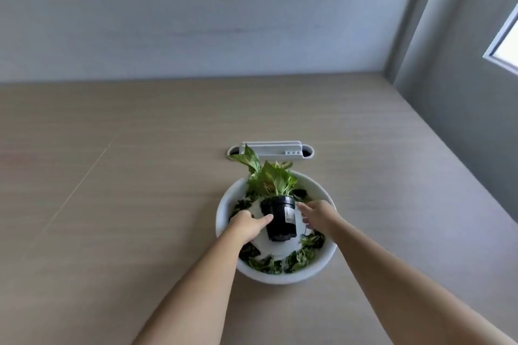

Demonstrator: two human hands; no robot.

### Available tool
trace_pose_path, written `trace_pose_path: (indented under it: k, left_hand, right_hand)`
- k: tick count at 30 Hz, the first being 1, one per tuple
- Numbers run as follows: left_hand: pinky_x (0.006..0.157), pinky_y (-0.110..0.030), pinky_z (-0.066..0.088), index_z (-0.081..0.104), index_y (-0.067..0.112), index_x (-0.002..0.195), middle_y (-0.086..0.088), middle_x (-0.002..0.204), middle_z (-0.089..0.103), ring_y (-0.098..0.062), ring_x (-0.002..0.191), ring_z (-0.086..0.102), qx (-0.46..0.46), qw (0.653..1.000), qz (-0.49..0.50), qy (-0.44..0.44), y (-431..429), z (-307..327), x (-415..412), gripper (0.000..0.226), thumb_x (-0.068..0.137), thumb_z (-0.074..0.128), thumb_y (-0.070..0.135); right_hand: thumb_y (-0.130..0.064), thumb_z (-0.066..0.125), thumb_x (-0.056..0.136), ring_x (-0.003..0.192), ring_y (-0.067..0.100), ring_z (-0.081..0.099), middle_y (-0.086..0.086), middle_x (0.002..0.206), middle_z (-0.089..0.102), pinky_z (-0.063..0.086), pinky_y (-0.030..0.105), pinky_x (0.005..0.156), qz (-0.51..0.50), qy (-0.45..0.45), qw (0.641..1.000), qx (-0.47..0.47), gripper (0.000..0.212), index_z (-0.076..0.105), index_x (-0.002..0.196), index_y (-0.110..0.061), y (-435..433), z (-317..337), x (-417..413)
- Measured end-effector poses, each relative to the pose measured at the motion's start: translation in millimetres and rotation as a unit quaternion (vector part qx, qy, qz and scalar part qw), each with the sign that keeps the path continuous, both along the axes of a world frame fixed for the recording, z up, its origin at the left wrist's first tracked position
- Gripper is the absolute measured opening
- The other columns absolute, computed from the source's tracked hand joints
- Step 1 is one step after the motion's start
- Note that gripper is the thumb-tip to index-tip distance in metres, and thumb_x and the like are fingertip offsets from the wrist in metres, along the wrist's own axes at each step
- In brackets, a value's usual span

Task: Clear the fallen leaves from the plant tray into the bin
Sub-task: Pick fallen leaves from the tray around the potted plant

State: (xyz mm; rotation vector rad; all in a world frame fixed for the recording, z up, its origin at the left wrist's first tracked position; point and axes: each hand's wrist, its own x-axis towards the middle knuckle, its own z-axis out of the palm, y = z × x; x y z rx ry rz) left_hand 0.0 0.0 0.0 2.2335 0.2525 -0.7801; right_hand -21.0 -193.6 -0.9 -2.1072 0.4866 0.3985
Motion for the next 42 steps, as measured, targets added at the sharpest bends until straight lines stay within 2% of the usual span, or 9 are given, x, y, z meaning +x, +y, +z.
trace_pose_path:
  k: [2,4,11,16,22,28,31,37,42]
  left_hand:
    - [0.070,-0.032,0.040,0.059,0.006,0.092,-0.006,0.080,0.052,-0.023,0.079,0.054,-0.056,0.998,0.021,0.015,-2,-7,-1,0.057,0.076,0.059,0.060]
    - [0.070,-0.031,0.039,0.052,0.011,0.076,-0.004,0.081,0.051,-0.021,0.078,0.053,-0.092,0.995,0.038,0.020,-4,-13,-3,0.051,0.074,0.061,0.061]
    - [0.081,-0.030,0.051,0.066,0.023,0.083,0.004,0.093,0.070,-0.017,0.091,0.064,-0.170,0.984,0.057,-0.021,2,-16,-5,0.032,0.073,0.069,0.054]
    - [0.098,-0.042,0.049,0.066,0.020,0.111,0.000,0.106,0.070,-0.022,0.103,0.062,-0.186,0.977,0.076,-0.073,5,0,5,0.044,0.073,0.076,0.039]
    - [0.091,-0.033,0.044,0.061,0.019,0.122,0.003,0.119,0.065,-0.016,0.104,0.059,-0.204,0.969,0.086,-0.112,4,-1,8,0.050,0.075,0.076,0.016]
    - [0.086,-0.028,0.046,0.066,0.024,0.114,0.003,0.114,0.070,0.001,0.084,0.062,-0.214,0.967,0.074,-0.118,3,-18,-1,0.043,0.076,0.070,0.005]
    - [0.083,-0.026,0.047,0.068,0.026,0.110,0.003,0.107,0.072,-0.005,0.089,0.066,-0.220,0.966,0.067,-0.117,2,-19,-4,0.040,0.076,0.069,0.003]
    - [0.056,-0.003,0.045,0.069,0.017,0.096,0.003,0.090,0.069,0.003,0.075,0.064,-0.240,0.962,0.051,-0.119,5,-19,-10,0.030,0.076,0.068,-0.006]
    - [0.064,-0.007,0.046,0.068,0.024,0.097,0.002,0.097,0.070,-0.005,0.084,0.065,-0.231,0.964,0.045,-0.122,6,-21,-12,0.032,0.078,0.067,-0.001]
  right_hand:
    - [-0.040,0.056,0.088,0.089,0.030,0.070,0.015,0.093,0.072,0.056,0.042,0.088,-0.026,0.022,0.997,0.069,0.038,0.070,0.097,-0.006,3,-14,0]
    - [-0.040,0.058,0.086,0.088,0.030,0.071,0.016,0.095,0.074,0.056,0.044,0.088,-0.026,0.033,0.994,0.104,0.036,0.072,0.089,-0.008,6,-21,-4]
    - [-0.037,0.059,0.087,0.093,0.025,0.069,0.017,0.096,0.072,0.056,0.037,0.089,0.008,-0.012,0.991,0.131,0.034,0.071,0.092,-0.005,8,-14,-3]
    - [-0.027,0.060,0.089,0.091,0.014,0.064,0.004,0.107,0.069,0.047,0.019,0.061,0.042,-0.078,0.990,0.112,0.035,0.060,0.121,-0.014,11,6,3]
    - [-0.004,0.061,0.086,0.097,0.015,0.058,-0.002,0.116,0.062,0.048,0.022,0.067,0.010,-0.107,0.978,0.180,0.037,0.057,0.120,-0.017,17,-1,9]
    - [0.002,0.065,0.080,0.095,0.010,0.059,-0.010,0.105,0.063,0.053,0.023,0.070,0.000,-0.105,0.980,0.171,0.040,0.059,0.085,-0.037,16,-24,5]
    - [-0.001,0.066,0.079,0.076,0.005,0.062,-0.011,0.106,0.063,0.053,0.025,0.072,0.006,-0.097,0.983,0.158,0.040,0.059,0.087,-0.040,12,-29,3]
    - [-0.006,0.071,0.076,0.066,0.008,0.062,-0.013,0.095,0.065,0.053,0.027,0.070,0.017,-0.075,0.987,0.138,0.039,0.058,0.103,-0.031,9,-33,-1]
    - [-0.007,0.071,0.077,0.079,0.016,0.065,-0.003,0.112,0.067,0.056,0.032,0.078,0.013,-0.072,0.988,0.137,0.042,0.057,0.111,-0.026,11,-34,-3]
